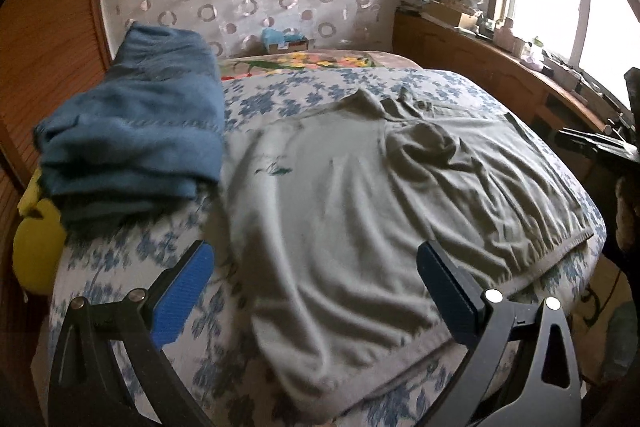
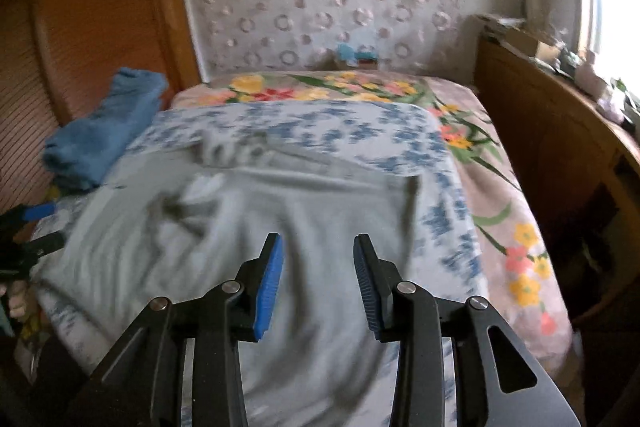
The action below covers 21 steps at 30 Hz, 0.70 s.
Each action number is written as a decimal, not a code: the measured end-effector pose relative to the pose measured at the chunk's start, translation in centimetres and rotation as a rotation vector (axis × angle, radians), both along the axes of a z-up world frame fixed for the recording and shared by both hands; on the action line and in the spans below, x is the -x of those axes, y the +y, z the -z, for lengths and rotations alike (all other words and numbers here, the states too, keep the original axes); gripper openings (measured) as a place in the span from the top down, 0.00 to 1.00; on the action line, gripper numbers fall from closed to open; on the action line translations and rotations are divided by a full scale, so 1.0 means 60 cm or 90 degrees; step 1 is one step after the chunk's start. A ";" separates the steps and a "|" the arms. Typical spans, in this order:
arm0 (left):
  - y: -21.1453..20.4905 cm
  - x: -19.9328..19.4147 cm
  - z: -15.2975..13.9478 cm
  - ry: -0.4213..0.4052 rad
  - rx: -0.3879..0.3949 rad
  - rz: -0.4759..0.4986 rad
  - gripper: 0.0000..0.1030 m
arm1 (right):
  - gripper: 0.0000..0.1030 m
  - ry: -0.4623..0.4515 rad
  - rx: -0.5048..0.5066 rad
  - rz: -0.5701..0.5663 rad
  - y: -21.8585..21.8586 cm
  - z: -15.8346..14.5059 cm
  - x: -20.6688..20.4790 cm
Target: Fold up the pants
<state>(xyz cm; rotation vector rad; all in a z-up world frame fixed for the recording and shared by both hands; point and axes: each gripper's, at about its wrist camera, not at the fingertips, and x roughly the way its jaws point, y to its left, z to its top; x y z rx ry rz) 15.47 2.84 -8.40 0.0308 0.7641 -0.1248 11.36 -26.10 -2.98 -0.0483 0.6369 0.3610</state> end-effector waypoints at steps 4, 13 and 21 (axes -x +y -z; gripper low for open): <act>0.006 0.022 0.005 -0.003 0.007 -0.003 0.05 | 0.53 -0.028 0.011 -0.022 0.021 0.007 0.044; 0.003 0.062 0.029 0.009 0.031 0.001 0.23 | 0.45 -0.042 -0.011 -0.042 0.030 0.035 0.096; 0.013 0.080 0.035 0.014 0.026 -0.025 0.32 | 0.45 -0.027 -0.022 -0.027 0.010 0.038 0.131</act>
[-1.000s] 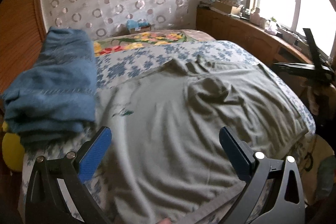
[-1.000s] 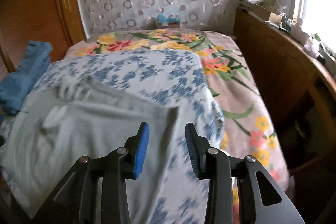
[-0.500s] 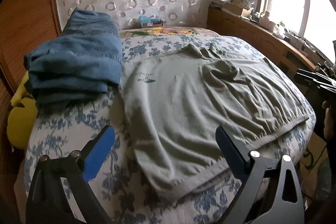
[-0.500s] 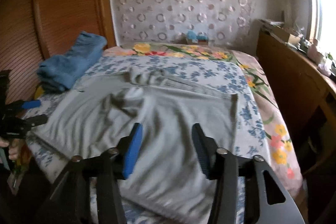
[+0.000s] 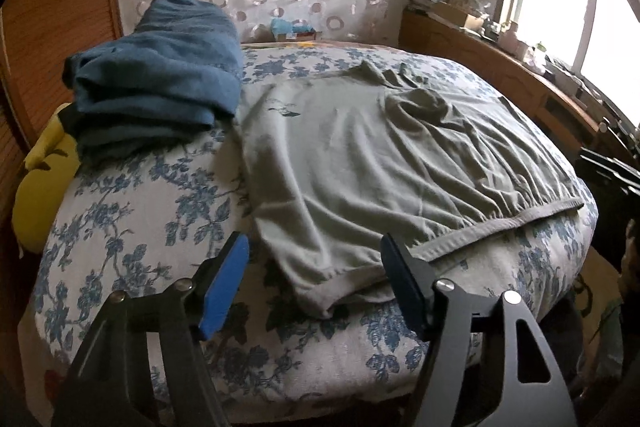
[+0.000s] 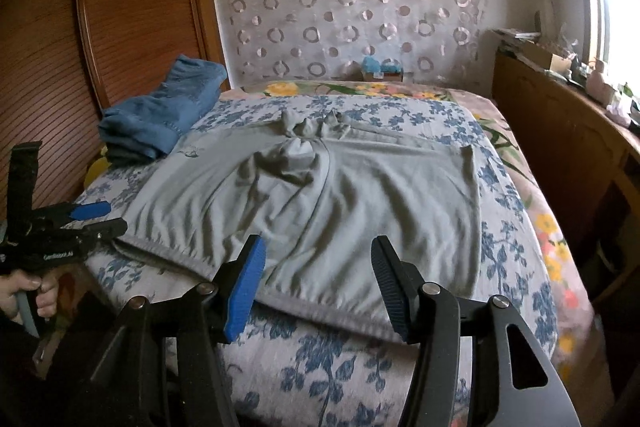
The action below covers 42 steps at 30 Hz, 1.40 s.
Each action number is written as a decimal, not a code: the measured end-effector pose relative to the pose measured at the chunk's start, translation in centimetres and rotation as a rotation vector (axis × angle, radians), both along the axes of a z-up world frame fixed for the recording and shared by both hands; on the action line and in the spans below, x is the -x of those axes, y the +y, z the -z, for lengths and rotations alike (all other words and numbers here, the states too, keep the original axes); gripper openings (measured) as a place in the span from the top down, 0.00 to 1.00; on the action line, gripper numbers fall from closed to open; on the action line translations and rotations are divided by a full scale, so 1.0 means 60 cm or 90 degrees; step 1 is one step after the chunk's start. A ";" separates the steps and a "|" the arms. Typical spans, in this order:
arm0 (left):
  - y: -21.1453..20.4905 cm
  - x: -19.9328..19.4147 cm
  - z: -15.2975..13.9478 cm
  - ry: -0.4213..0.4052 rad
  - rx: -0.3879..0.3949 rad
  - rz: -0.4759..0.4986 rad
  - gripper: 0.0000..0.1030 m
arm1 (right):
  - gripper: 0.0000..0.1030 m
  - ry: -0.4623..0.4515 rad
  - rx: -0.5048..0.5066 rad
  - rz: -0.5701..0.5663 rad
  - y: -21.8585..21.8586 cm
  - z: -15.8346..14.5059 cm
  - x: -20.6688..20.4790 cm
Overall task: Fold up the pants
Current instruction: 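Grasp the sweatpants waistband edge with the left gripper and lift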
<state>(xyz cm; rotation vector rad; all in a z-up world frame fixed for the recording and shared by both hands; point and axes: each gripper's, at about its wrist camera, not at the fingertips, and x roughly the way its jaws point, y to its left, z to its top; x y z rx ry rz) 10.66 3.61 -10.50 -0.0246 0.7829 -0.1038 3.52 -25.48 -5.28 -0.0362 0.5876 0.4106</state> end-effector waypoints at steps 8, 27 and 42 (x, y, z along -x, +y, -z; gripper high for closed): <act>0.010 0.000 0.003 0.007 -0.005 -0.005 0.39 | 0.45 -0.013 0.000 0.011 0.012 -0.001 0.029; 0.012 0.023 0.021 0.021 0.035 0.025 0.78 | 0.45 -0.006 -0.005 0.011 0.032 0.008 0.036; -0.047 0.008 -0.066 -0.047 0.037 0.102 0.95 | 0.45 -0.001 -0.016 0.025 0.009 0.014 0.041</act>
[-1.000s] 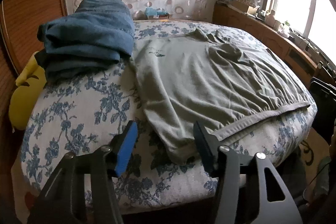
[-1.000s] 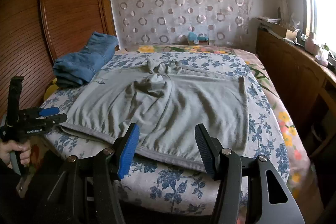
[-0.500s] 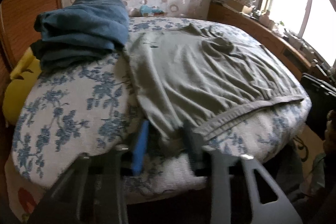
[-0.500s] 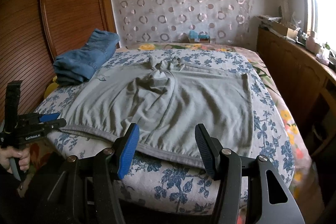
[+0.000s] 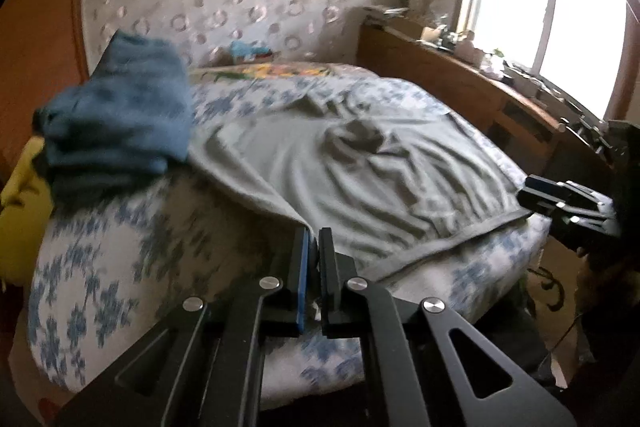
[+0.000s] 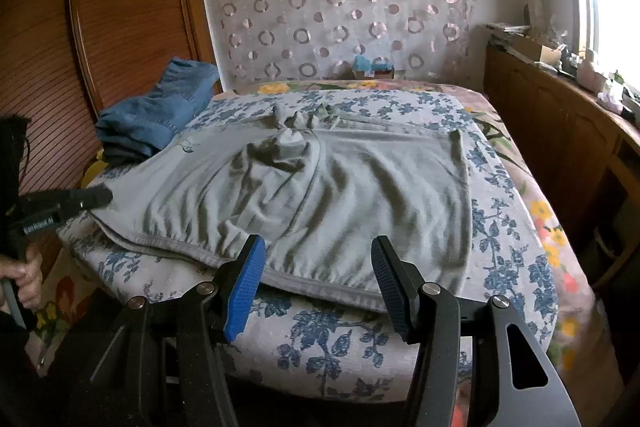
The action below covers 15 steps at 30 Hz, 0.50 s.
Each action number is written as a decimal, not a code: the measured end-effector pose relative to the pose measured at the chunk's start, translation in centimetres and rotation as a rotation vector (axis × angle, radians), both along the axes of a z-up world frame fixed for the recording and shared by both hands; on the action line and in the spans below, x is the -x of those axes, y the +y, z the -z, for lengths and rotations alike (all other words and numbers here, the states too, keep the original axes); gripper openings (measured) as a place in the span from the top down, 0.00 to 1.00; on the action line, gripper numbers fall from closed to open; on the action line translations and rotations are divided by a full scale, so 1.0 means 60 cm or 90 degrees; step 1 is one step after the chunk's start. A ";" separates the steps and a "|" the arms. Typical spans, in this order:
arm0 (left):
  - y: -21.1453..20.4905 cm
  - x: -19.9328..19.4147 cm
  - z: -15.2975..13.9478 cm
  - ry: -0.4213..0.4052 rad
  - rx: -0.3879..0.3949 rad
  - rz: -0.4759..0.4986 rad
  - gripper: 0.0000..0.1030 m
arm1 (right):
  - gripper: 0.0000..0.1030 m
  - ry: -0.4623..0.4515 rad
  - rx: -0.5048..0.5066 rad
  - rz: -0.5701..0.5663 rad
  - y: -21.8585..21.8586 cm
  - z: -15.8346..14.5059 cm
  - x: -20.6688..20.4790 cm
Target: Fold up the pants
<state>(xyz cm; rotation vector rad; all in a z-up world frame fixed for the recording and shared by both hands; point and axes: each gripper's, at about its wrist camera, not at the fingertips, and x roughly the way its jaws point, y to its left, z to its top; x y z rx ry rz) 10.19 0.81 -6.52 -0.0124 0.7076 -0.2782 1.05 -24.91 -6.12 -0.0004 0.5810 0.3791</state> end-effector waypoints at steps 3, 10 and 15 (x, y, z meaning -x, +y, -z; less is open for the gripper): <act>-0.028 -0.010 -0.020 -0.015 -0.004 0.027 0.95 | 0.45 0.000 -0.003 0.006 -0.008 0.000 0.001; -0.078 -0.028 -0.050 -0.032 -0.005 0.077 0.95 | 0.45 -0.010 -0.001 0.020 -0.028 -0.004 0.010; -0.125 -0.030 -0.078 -0.051 -0.003 0.121 0.95 | 0.45 -0.012 -0.004 0.028 -0.042 -0.003 0.012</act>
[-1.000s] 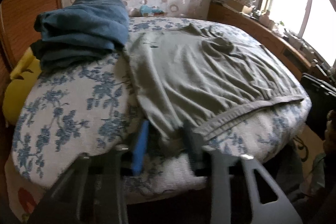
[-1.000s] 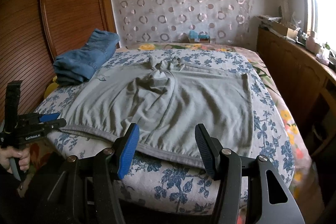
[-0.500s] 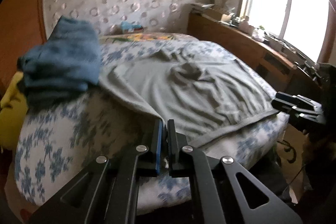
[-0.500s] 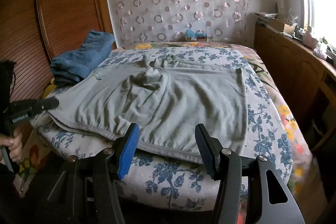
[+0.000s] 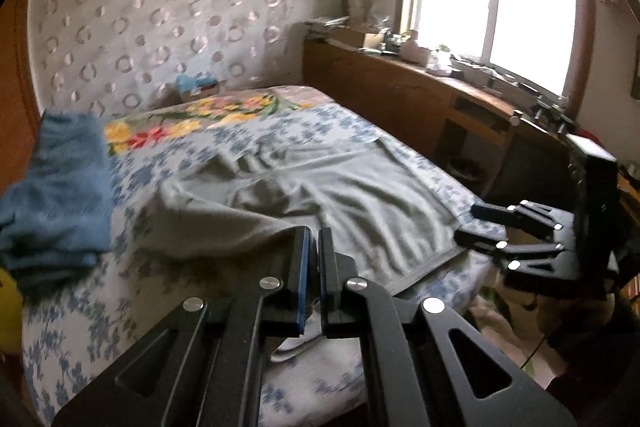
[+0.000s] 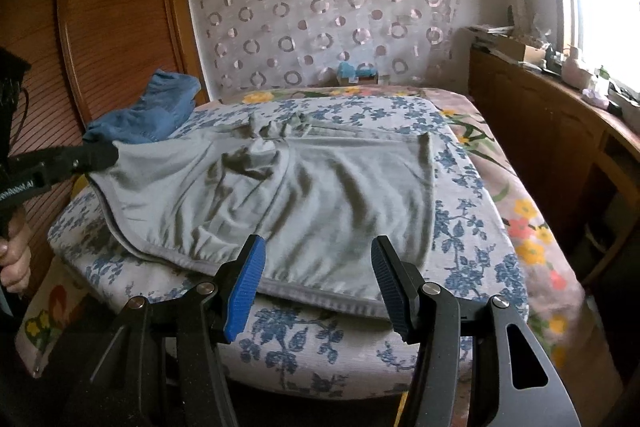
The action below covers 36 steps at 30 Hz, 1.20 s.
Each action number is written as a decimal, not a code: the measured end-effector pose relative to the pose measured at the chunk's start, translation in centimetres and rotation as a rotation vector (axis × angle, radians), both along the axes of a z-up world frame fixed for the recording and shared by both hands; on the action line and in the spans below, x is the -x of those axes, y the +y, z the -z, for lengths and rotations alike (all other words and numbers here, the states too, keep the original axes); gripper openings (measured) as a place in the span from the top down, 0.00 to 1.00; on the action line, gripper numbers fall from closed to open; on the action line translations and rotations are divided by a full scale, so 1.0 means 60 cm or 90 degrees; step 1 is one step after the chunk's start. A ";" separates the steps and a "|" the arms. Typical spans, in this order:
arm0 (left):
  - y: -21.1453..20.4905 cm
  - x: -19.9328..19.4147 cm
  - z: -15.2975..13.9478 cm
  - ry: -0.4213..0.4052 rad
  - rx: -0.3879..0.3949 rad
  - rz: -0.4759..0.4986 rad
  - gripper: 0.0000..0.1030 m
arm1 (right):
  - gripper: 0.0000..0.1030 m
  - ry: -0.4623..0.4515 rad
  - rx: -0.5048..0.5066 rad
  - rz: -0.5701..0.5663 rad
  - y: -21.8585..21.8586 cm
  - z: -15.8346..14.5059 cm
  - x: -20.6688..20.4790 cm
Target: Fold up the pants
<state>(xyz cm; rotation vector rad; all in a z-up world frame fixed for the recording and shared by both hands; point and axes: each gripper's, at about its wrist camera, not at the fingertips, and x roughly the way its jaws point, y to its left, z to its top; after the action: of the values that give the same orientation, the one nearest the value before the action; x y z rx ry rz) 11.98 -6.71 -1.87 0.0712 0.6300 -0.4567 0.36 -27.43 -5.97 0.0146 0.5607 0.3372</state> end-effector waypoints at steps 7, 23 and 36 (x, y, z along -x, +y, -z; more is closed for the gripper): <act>-0.054 -0.015 -0.018 -0.015 -0.009 0.037 0.95 | 0.45 -0.006 -0.011 0.014 -0.028 -0.007 0.007; -0.039 -0.014 -0.012 -0.028 -0.015 -0.001 0.26 | 0.44 -0.002 -0.017 0.013 -0.029 0.000 0.007; 0.029 -0.007 0.049 0.006 -0.032 -0.071 0.22 | 0.45 0.015 -0.025 -0.039 0.012 0.011 -0.015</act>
<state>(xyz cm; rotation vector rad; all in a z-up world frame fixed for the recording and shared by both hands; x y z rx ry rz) 12.39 -4.96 -4.80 0.0810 0.6513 -0.3335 1.28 -26.70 -6.61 0.0387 0.5786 0.4081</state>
